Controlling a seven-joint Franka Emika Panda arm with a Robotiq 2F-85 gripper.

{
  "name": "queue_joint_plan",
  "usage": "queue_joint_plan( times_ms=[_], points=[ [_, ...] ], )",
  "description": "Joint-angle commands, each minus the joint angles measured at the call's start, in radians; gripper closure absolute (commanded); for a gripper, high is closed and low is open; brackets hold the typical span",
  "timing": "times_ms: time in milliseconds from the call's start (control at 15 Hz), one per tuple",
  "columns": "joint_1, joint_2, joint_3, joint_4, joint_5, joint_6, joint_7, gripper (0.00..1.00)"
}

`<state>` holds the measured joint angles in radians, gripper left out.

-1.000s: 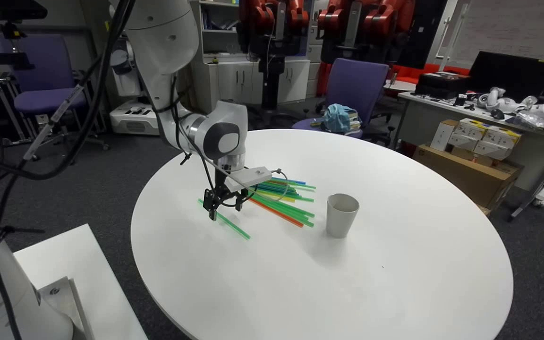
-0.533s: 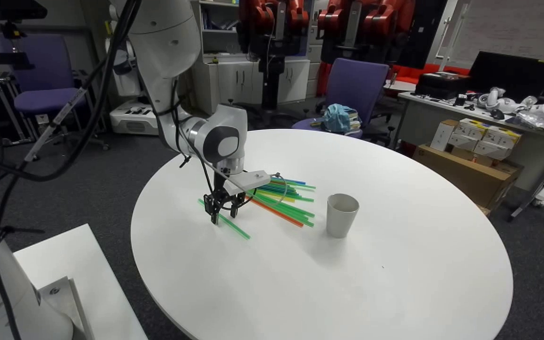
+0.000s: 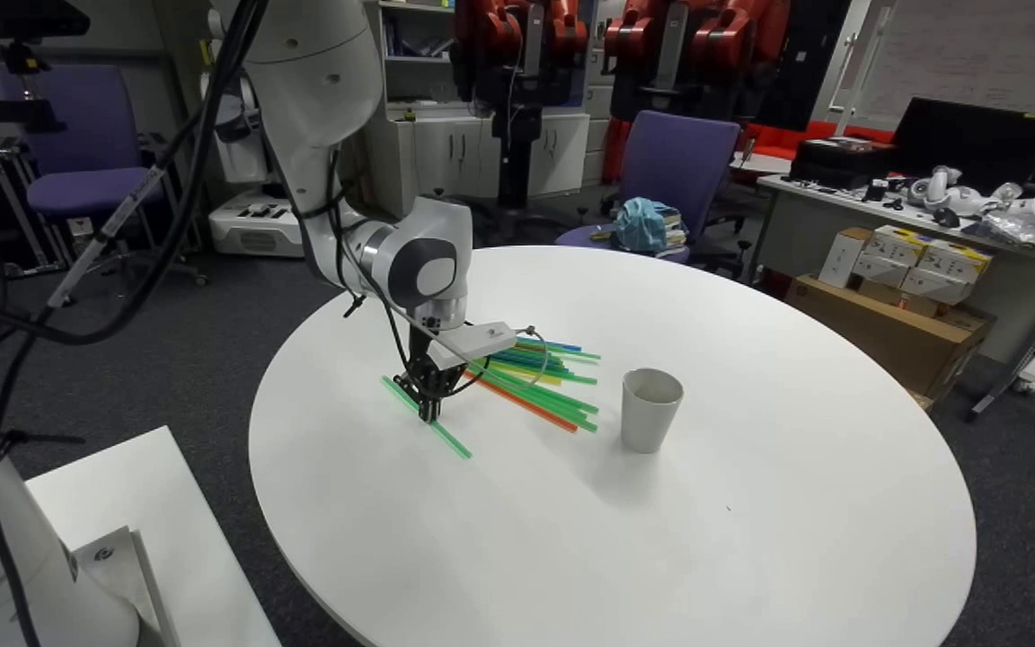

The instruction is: Put one green straw in the mug.

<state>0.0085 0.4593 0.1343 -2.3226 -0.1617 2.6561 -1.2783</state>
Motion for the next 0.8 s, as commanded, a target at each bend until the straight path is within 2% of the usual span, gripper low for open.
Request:
queue_joint_plan(
  times_ms=[0,133,267,467,733],
  points=[
    [0.030,-0.034,-0.068,-0.007,-0.117,0.031,0.059,1.00],
    [0.057,-0.048,-0.136,0.015,-0.233,0.029,0.122,0.93],
    [0.078,-0.052,-0.195,0.048,-0.348,0.025,0.192,0.91],
    [0.094,-0.059,-0.259,0.109,-0.502,0.005,0.290,0.97],
    [0.079,-0.077,-0.281,0.204,-0.677,-0.037,0.409,1.00]
  ],
)
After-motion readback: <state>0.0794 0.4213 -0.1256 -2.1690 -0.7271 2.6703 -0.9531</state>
